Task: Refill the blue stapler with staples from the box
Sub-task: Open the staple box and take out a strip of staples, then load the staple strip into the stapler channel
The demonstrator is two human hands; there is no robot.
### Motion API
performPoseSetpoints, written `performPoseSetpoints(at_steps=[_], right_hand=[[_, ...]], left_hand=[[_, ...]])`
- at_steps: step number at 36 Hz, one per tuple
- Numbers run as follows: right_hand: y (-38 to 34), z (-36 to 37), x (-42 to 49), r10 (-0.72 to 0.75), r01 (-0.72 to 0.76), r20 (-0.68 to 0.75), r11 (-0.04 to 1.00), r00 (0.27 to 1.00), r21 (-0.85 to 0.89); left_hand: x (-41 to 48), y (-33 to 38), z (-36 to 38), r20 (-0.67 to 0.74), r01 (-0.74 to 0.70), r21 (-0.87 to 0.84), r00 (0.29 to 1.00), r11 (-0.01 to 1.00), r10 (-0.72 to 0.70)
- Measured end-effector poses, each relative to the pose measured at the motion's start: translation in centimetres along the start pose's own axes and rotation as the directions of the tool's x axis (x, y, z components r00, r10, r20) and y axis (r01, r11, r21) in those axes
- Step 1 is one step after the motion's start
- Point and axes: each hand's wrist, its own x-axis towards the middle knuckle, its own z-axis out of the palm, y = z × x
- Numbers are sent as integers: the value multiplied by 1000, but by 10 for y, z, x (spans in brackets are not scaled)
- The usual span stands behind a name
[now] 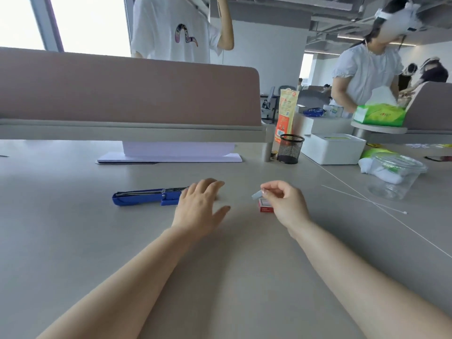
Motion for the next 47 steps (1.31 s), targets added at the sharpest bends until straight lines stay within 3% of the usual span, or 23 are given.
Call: performPoseSetpoints(at_steps=[4, 6, 8, 11, 13, 17, 23, 31, 47], right_hand=[[-5, 30, -3, -211, 226, 93, 956, 973, -189], [-8, 41, 2, -257, 270, 85, 933, 963, -239], [-34, 107, 5, -260, 272, 100, 950, 961, -150], [-34, 124, 9, -228, 231, 42, 967, 973, -104], [-31, 125, 6, -276, 272, -25, 956, 961, -106], [-26, 140, 7, -398, 395, 17, 903, 917, -168], [-18, 144, 11, -328, 330, 45, 940, 944, -87], [-15, 144, 14, -236, 235, 74, 972, 969, 27], [-15, 139, 18, -144, 137, 60, 985, 988, 109]], left_hand=[[-15, -38, -18, -40, 75, 111, 997, 991, -71], [-17, -47, -23, -53, 133, 114, 990, 984, -128], [-30, -103, -53, -90, 231, 183, 972, 956, -218], [-24, -106, -46, -66, 254, 204, 967, 945, -246], [-17, -96, -35, -11, 225, 187, 974, 956, -227], [-7, -111, -28, 39, 221, 223, 971, 949, -235], [-9, -112, -27, 78, 212, 199, 970, 957, -231], [-8, -113, -26, 16, 236, 140, 971, 962, -241], [-10, -116, -28, -22, 231, 87, 973, 969, -230]])
